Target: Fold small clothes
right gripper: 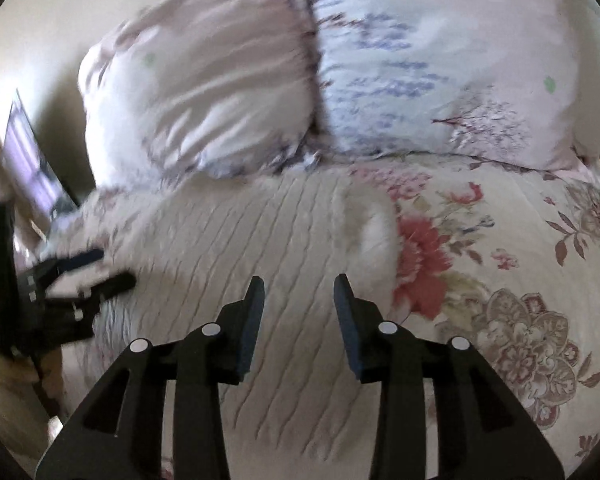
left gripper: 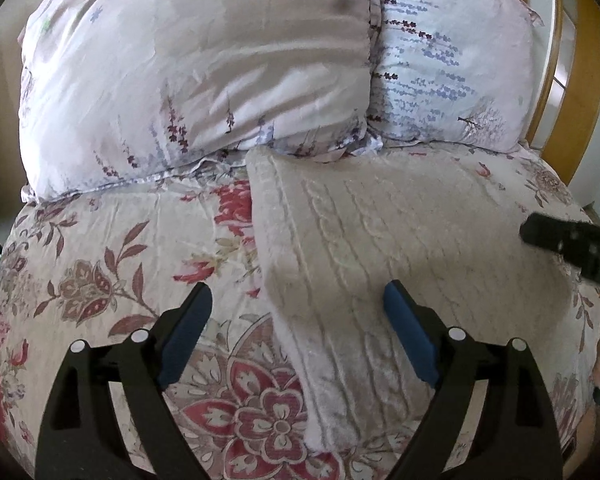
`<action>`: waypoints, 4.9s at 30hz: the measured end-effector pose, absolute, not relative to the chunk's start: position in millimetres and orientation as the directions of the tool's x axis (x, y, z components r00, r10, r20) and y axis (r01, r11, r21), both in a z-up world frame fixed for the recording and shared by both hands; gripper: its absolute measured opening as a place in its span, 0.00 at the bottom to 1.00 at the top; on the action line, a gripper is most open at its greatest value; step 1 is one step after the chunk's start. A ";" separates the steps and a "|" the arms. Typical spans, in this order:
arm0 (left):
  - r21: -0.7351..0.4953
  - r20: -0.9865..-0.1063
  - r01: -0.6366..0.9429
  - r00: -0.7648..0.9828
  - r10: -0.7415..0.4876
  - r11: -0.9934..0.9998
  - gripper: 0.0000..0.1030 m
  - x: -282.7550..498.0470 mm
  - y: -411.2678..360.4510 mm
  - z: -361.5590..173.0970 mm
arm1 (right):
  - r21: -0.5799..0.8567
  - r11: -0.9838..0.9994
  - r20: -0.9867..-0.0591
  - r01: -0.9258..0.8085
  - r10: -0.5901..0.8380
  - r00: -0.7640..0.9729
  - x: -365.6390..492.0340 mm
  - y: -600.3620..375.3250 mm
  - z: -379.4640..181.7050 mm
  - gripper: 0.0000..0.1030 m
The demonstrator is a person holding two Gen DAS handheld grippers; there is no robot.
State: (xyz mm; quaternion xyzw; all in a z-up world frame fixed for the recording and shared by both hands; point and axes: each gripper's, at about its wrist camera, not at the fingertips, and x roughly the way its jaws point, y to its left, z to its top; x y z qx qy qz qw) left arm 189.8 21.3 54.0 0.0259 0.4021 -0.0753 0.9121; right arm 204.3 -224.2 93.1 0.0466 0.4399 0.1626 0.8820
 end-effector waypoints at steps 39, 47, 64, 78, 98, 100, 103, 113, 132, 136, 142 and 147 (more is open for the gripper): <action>-0.016 -0.830 0.062 0.556 -0.047 0.998 0.98 108.9 25.7 13.3 | 0.099 0.989 -0.847 -0.113 0.143 0.511 119.2 -205.6 51.4 0.98; 0.019 -0.828 0.063 0.560 -0.019 0.998 0.98 110.7 18.6 12.7 | 0.027 0.994 -0.856 -0.102 0.076 0.511 118.6 -196.6 44.8 0.99; 0.019 -0.811 0.063 0.585 -0.022 0.998 0.98 108.9 18.2 12.0 | 0.024 0.996 -0.847 -0.080 0.063 0.528 115.0 -197.3 44.8 0.99; 0.019 -0.811 0.061 0.585 -0.020 0.998 0.98 108.6 18.0 11.8 | 0.024 0.996 -0.847 -0.081 0.063 0.528 114.9 -197.3 44.9 0.99; 0.019 -0.811 0.058 0.585 -0.019 0.998 0.98 108.4 17.7 11.5 | 0.024 0.996 -0.847 -0.081 0.064 0.528 114.6 -197.2 44.7 0.99; 0.019 -0.810 0.058 0.586 -0.019 0.998 0.98 108.5 17.8 11.6 | 0.024 0.996 -0.847 -0.081 0.064 0.528 114.8 -197.3 44.8 0.99; 0.019 -0.811 0.058 0.585 -0.019 0.998 0.98 108.7 17.9 11.6 | 0.024 0.996 -0.847 -0.081 0.064 0.528 114.8 -197.4 44.8 0.99; 0.019 -0.811 0.057 0.585 -0.018 0.998 0.98 109.0 18.0 11.8 | 0.024 0.996 -0.847 -0.081 0.064 0.528 114.6 -197.4 44.9 0.99; 0.019 -0.816 0.060 0.578 -0.020 0.998 0.98 110.0 17.8 11.3 | 0.024 0.996 -0.847 -0.081 0.064 0.528 114.6 -197.4 45.0 0.99; 0.019 -0.816 0.061 0.578 -0.020 0.998 0.98 110.0 17.9 11.3 | 0.024 0.996 -0.847 -0.081 0.064 0.528 114.7 -197.4 45.0 0.99; 0.019 -0.816 0.062 0.577 -0.021 0.998 0.98 110.0 17.9 11.3 | 0.024 0.996 -0.847 -0.081 0.063 0.528 114.6 -197.4 45.0 0.99; 0.019 -0.816 0.062 0.577 -0.020 0.998 0.98 110.2 18.0 11.5 | 0.024 0.996 -0.847 -0.081 0.063 0.528 114.5 -197.3 44.9 0.99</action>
